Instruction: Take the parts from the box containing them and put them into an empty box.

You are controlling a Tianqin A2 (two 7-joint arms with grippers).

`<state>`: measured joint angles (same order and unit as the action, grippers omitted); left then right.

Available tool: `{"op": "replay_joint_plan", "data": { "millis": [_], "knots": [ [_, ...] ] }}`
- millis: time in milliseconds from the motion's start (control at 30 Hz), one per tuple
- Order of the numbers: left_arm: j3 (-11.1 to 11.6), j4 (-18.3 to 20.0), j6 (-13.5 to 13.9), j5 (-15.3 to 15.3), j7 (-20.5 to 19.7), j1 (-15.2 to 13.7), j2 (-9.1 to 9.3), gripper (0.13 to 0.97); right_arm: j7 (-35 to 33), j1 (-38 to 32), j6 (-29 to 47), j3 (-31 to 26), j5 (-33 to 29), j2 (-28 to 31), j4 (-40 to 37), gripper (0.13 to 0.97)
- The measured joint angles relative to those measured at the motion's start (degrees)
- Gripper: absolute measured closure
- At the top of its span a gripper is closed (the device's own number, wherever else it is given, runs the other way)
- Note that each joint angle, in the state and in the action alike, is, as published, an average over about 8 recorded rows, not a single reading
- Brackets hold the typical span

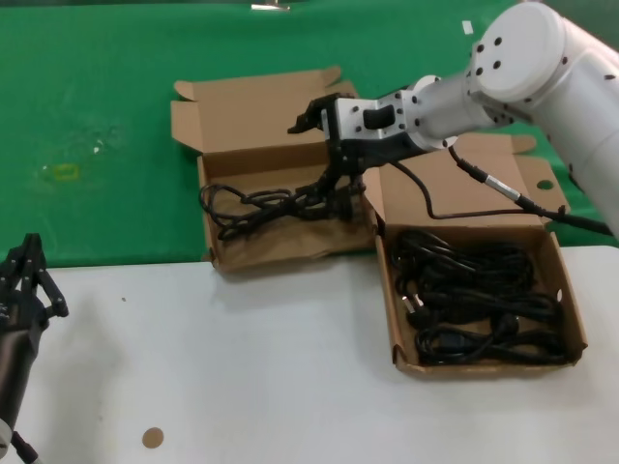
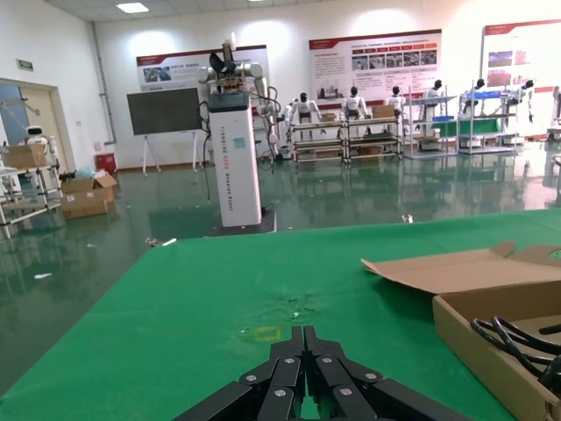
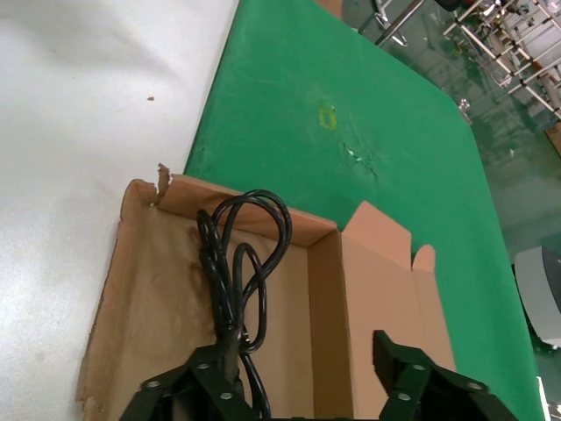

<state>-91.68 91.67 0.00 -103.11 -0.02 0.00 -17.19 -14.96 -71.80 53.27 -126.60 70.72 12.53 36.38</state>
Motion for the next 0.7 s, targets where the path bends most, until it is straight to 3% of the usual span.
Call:
{"op": "replay_joint_plan", "data": {
  "millis": [533, 700],
  "knots": [
    [0.0, 0.0, 0.0, 0.0, 0.0, 0.0, 0.0, 0.939, 2.8, 1.5, -0.7, 1.0, 0.3, 1.9, 5.0, 0.328],
    [0.0, 0.0, 0.0, 0.0, 0.0, 0.0, 0.0, 0.927, 3.0, 2.4, -1.4, 1.5, 0.7, 1.9, 5.7, 0.261]
  ]
}}
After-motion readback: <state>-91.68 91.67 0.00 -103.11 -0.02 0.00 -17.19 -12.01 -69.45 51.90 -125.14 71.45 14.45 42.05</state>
